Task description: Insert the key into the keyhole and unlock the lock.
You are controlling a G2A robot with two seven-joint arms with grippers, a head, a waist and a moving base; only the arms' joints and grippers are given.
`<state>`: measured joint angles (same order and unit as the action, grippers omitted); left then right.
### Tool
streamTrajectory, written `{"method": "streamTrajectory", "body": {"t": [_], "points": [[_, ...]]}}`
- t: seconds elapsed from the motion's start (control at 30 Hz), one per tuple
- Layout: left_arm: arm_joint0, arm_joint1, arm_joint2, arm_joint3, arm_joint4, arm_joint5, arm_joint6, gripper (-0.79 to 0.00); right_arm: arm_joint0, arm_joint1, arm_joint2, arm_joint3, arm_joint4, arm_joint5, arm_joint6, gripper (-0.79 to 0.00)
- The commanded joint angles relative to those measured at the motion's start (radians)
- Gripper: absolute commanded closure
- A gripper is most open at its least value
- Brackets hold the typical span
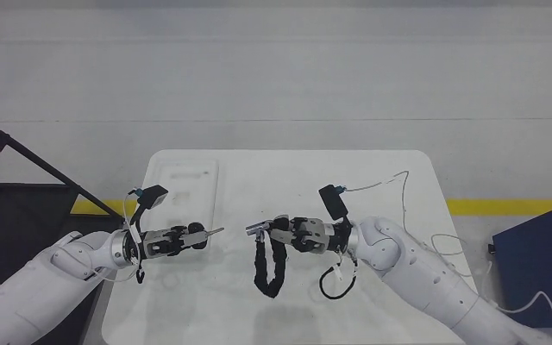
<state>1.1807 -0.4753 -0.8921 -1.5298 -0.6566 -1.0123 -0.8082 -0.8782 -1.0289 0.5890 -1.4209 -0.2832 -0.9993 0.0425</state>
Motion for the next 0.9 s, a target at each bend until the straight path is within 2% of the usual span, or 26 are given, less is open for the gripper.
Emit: {"method": "streamTrajectory", "body": {"t": [0.0,0.27,0.6,0.87], "points": [[0.000,0.000,0.000,0.000,0.000,0.000,0.000,0.000,-0.020,0.003,0.018,0.005,-0.004,0.000,-0.010,0.000],[0.000,0.000,0.000,0.000,0.000,0.000,0.000,0.000,-0.119,0.040,0.124,0.008,-0.021,-0.013,-0.015,0.000],[0.000,0.000,0.000,0.000,0.000,0.000,0.000,0.000,-0.278,0.129,0.264,-0.132,0.040,-0.013,0.047,0.000],[0.000,0.000,0.000,0.000,0.000,0.000,0.000,0.000,-0.303,0.163,0.282,-0.182,0.133,-0.013,0.138,0.000]]}}
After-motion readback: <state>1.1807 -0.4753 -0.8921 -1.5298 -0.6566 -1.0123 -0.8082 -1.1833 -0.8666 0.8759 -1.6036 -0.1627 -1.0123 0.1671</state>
